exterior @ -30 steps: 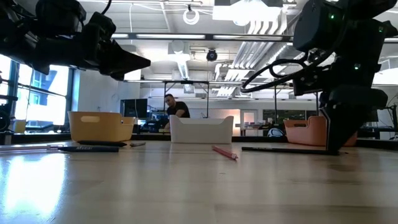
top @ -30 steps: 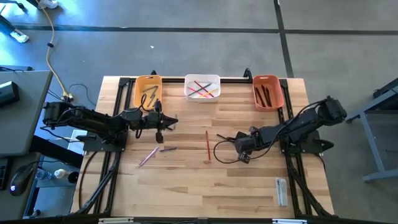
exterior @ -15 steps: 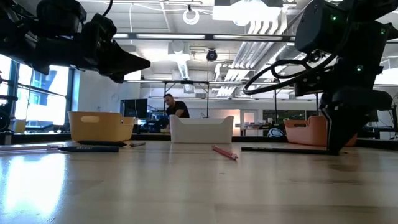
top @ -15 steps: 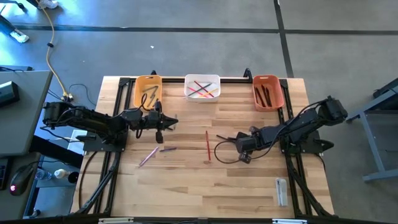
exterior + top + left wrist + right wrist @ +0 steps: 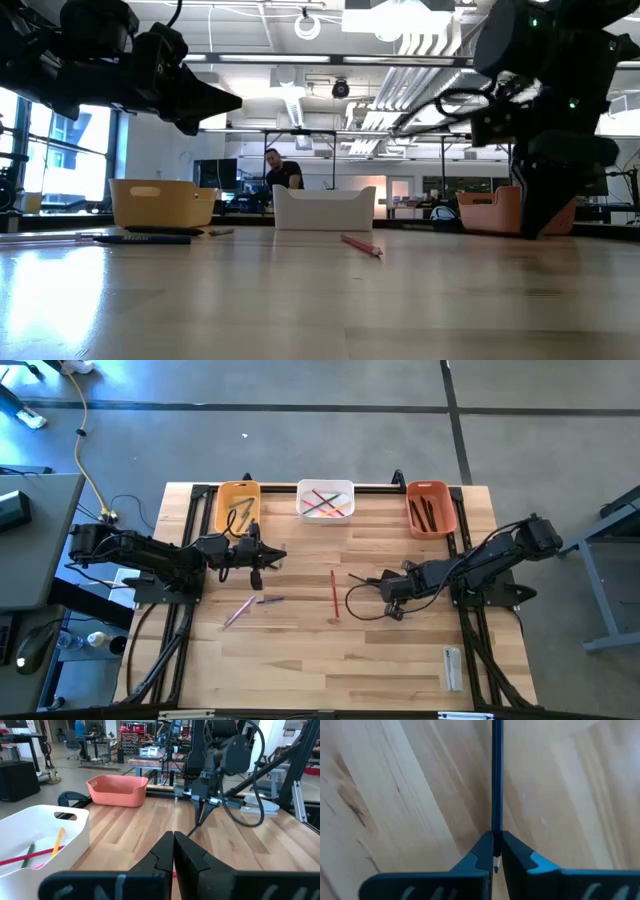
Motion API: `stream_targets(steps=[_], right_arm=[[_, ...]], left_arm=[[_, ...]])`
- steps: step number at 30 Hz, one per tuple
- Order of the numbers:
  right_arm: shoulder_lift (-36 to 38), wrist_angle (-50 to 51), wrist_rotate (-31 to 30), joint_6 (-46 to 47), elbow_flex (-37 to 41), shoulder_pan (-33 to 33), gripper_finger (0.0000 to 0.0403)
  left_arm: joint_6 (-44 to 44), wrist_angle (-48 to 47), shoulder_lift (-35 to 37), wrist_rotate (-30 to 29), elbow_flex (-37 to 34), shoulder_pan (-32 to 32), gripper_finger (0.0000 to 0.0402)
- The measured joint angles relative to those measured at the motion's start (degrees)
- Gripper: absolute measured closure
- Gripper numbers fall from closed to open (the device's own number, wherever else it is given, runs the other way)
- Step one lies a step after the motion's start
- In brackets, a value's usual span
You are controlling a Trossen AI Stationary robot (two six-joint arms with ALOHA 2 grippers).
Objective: Sort crayons/erasers/pens/pencils in bins
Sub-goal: Put the blue color pencil into the white bin
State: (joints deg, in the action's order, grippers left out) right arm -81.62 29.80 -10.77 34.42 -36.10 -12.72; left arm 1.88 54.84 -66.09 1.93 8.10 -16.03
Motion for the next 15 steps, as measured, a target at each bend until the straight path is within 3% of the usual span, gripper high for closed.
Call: stream_targets(steps=[10, 15], right_arm=[[4.78, 2.09, -1.72, -0.09, -3.91, -0.48, 0.0392], [5.02, 6.03, -6.77, -4.39, -9.79, 1.60, 0.0392]], left_arm=[[2.00, -0.04, 0.01, -0.20, 0.00, 0.00, 0.0401], [2.75, 0.72, 0.01, -0.16, 0.00, 0.12, 0.0401]])
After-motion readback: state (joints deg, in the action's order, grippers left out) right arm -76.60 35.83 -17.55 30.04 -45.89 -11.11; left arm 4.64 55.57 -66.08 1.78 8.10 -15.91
